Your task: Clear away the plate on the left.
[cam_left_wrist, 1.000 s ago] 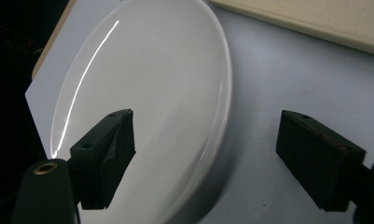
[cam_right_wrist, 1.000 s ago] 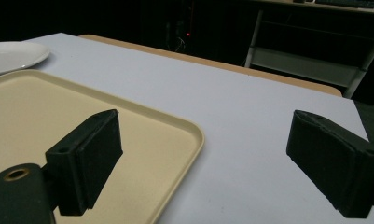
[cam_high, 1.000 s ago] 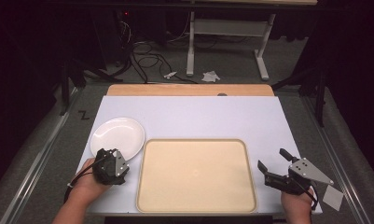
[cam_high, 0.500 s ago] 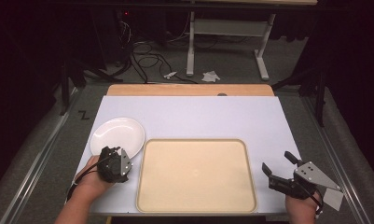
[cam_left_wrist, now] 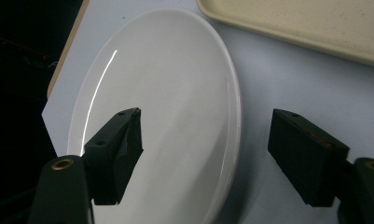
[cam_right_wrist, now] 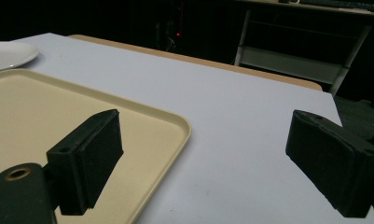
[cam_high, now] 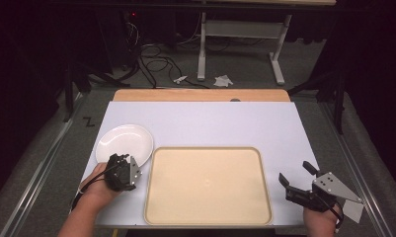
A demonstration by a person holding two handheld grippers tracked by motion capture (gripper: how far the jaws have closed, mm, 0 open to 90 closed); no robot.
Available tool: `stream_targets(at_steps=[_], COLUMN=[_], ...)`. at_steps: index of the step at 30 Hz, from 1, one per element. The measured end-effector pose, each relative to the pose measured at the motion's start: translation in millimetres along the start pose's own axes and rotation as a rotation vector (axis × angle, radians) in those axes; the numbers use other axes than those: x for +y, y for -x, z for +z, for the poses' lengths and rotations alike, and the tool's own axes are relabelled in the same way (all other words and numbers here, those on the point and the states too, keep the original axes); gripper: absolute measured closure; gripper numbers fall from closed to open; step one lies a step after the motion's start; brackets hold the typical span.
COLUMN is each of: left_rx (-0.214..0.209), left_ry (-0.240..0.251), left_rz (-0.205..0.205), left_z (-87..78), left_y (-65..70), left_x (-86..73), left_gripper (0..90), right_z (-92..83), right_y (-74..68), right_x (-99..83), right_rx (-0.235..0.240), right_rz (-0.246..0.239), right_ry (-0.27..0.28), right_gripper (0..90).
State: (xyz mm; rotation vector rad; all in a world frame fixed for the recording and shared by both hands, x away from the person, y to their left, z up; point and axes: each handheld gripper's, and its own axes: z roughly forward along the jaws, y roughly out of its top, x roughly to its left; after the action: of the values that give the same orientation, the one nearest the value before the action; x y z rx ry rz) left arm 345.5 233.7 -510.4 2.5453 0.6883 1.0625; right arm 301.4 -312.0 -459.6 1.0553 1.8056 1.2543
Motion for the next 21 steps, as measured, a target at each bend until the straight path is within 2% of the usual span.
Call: stream_targets(at_steps=[2, 3, 5, 8, 11, 17, 18, 19, 20, 21], left_rx=[-0.004, -0.006, -0.005, -0.006, 0.009, 0.049, 0.049, 0.049, 0.047, 0.044], left_ry=[-0.011, -0.021, -0.016, -0.017, -0.024, -0.053, -0.045, -0.048, -0.067, -0.066], left_rz=[0.007, 0.023, 0.035, 0.040, 0.035, 0.102, 0.101, 0.107, 0.136, 0.131], left_z=[1.8, 2.0, 2.5, 5.1, 7.6, 11.3, 12.5, 12.6, 11.4, 11.7], left_y=[1.0, 0.9, 1.7, 0.6, -0.3, 6.3, 8.3, 9.1, 7.1, 7.4], left_x=[-0.9, -0.8, -0.2, -0.4, -0.4, 4.4, 4.6, 5.0, 6.2, 6.3], left_gripper=[29.4, 30.6, 33.6, 39.2, 41.3, 48.8, 53.1, 53.1, 54.7, 56.2], right_z=[0.2, 0.7, 1.9, 6.0, 6.5, 0.6, -1.6, -1.6, -2.1, -2.2], right_y=[0.7, 0.5, -0.4, -2.1, -1.6, 0.4, 0.6, 0.6, 0.1, -0.1], right_x=[0.2, 0.3, 0.8, 0.7, 0.5, 0.8, 1.2, 1.2, 1.4, 1.5], right_rx=[-0.002, -0.001, 0.004, 0.022, 0.019, 0.013, 0.013, 0.013, 0.010, 0.008], right_rz=[0.009, 0.010, 0.002, -0.003, -0.007, -0.011, -0.007, -0.007, -0.004, -0.010], right_ry=[0.004, 0.006, 0.002, -0.004, -0.006, 0.007, 0.012, 0.012, 0.013, 0.012], right_gripper=[11.4, 11.4, 11.4, 11.4, 11.4, 11.4, 11.4, 11.4, 11.4, 11.4])
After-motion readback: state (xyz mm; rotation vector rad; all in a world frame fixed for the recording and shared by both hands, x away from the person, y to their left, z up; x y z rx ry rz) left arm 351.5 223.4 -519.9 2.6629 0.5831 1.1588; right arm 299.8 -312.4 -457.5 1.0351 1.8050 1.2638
